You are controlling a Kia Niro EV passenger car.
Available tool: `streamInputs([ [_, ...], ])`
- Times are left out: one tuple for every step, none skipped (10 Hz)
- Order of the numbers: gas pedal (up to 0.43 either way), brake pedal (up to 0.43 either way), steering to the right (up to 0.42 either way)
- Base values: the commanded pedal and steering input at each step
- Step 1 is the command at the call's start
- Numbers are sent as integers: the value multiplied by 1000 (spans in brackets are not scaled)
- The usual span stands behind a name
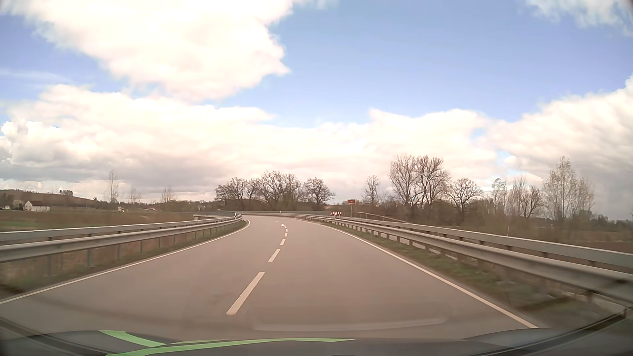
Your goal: Follow the waypoints while adhering to traffic rules and regulations
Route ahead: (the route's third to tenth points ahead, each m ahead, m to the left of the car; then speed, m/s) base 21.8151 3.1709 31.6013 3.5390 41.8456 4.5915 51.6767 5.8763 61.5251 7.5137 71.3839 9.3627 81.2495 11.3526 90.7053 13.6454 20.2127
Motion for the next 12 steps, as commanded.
streamInputs([
  [157, 0, -6],
  [157, 0, -7],
  [157, 0, -7],
  [157, 0, -7],
  [157, 0, -8],
  [157, 0, -8],
  [157, 0, -9],
  [157, 0, -10],
  [157, 0, -12],
  [157, 0, -14],
  [157, 0, -14],
  [157, 0, -15],
])
